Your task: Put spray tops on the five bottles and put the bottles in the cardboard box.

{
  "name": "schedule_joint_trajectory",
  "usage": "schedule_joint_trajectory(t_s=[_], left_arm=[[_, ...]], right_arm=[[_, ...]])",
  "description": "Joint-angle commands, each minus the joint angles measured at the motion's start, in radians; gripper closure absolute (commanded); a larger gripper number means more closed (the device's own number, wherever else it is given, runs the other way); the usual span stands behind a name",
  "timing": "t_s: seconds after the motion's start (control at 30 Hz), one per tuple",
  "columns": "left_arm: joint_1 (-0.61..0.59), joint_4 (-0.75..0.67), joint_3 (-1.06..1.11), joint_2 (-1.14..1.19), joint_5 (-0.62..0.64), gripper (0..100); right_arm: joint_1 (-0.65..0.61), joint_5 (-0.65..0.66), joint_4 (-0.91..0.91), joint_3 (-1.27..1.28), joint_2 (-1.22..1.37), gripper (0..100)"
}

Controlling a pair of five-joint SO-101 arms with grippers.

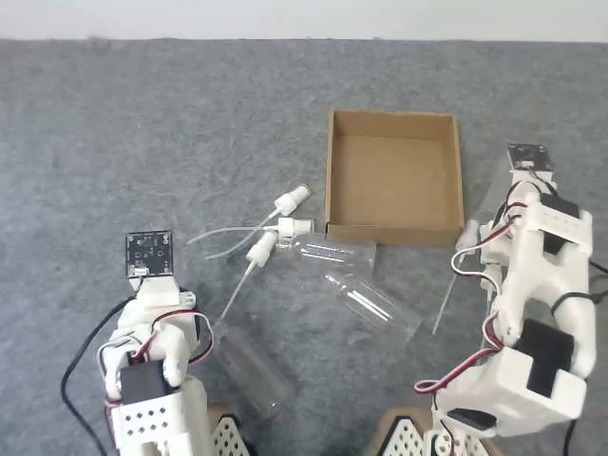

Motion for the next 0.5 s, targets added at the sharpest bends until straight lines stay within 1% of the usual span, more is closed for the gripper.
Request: schedule_joint_trajectory(t_s=[0.0,0.07,0.2,0.23,0.27,0.37,0.4,0.47], left_arm=[[0.002,-0.002,-0.015,-0.005,-0.009,99],[0.002,-0.025,-0.007,-0.005,-0.009,99],[0.000,-0.149,-0.005,-0.005,-0.014,99],[-0.005,-0.178,-0.005,-0.005,-0.040,99],[-0.002,-0.203,-0.005,-0.005,-0.097,99],[0.003,-0.226,-0.036,-0.005,-0.316,99],[0.003,-0.226,-0.047,-0.003,-0.342,99],[0.003,-0.226,-0.053,-0.003,-0.330,99]], right_arm=[[-0.012,0.006,0.045,-0.048,-0.035,76.8],[-0.015,0.005,0.101,-0.083,-0.056,76.8],[-0.005,0.005,0.203,-0.173,-0.114,76.8],[0.001,0.005,0.226,-0.189,-0.130,76.8],[0.004,0.005,0.245,-0.199,-0.145,76.8],[0.005,0.012,0.269,-0.199,-0.174,76.8],[0.004,0.011,0.269,-0.195,-0.176,77.0],[-0.018,0.006,0.246,-0.160,-0.160,77.1]])
